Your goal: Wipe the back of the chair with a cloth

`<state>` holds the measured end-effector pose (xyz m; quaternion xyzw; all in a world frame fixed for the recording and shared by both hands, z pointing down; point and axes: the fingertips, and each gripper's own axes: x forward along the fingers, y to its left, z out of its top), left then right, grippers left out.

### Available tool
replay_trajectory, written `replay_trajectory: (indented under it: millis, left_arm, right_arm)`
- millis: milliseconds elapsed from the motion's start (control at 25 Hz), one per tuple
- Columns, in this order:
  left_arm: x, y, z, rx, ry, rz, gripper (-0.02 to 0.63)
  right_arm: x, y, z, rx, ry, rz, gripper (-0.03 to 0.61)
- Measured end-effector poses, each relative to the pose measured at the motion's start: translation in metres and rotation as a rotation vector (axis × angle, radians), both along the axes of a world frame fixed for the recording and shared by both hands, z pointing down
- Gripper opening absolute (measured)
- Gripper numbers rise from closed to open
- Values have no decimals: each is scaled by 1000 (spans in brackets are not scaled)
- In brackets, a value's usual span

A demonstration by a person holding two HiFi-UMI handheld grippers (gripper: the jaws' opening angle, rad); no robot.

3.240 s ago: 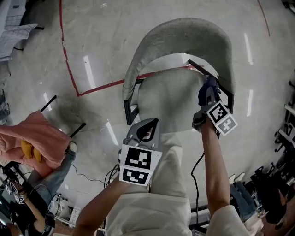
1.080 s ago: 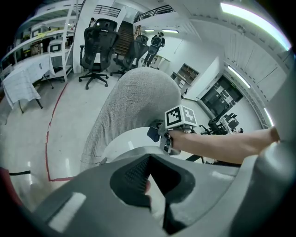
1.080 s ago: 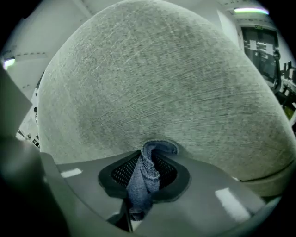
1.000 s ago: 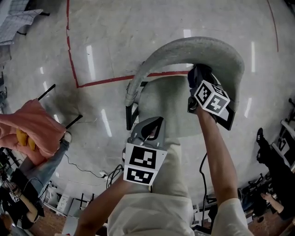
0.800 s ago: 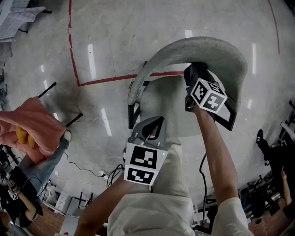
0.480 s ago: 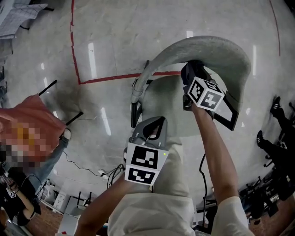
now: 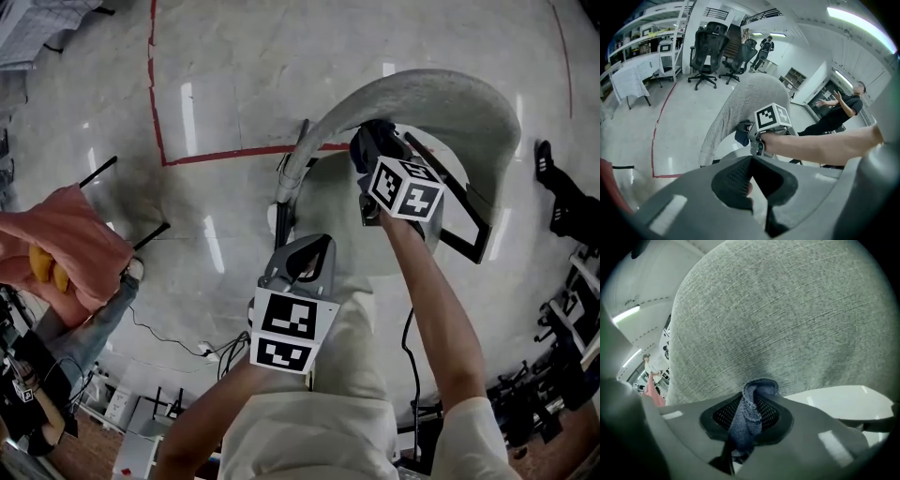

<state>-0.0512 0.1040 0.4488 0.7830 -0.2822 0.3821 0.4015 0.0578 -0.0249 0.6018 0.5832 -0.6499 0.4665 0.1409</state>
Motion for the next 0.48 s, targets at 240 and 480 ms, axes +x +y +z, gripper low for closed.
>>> replay_trajectory:
  millis: [240,480]
  left_arm:
    - [-8,4,-3,3,7,-12,0]
    - [-20,8,-5,6,7,-27,0]
  right_arm:
    - [-35,7,1,-13,-47,-63,75]
    - [-58,14,0,-20,-94,-90,75]
